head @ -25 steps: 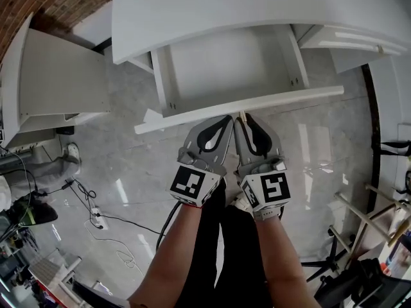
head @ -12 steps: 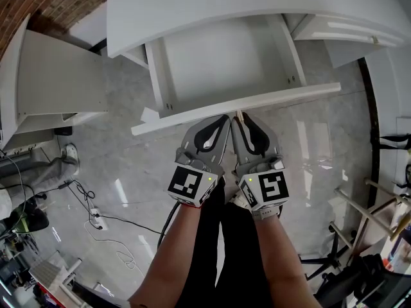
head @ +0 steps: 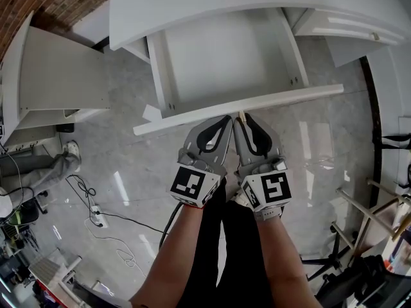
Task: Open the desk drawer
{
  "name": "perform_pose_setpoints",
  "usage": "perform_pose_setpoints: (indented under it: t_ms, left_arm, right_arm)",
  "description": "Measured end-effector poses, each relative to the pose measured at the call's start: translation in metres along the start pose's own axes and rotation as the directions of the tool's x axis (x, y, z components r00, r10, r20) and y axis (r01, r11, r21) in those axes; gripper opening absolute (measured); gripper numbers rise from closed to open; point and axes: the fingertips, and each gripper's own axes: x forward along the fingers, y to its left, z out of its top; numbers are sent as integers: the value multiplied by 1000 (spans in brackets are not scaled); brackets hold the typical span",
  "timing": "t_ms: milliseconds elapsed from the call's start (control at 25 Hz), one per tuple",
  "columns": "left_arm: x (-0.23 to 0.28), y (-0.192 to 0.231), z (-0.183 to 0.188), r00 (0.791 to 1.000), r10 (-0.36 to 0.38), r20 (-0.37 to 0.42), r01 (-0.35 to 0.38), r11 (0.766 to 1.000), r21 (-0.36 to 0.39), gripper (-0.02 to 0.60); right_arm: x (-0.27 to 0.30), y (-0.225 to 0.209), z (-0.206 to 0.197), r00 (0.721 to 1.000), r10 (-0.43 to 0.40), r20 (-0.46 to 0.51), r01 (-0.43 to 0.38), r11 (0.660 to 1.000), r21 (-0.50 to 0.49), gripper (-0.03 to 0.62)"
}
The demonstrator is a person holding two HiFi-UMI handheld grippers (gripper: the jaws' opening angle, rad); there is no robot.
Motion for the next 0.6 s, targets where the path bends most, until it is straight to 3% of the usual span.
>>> perform_pose_setpoints:
  t_ms: [600]
  left_arm:
    - [-9,-11,-5,1000,10,-7,-10,1000,-6,-12]
  right_arm:
    - [-14,4,-4,1000,-3,-7,3,1000,-3,71]
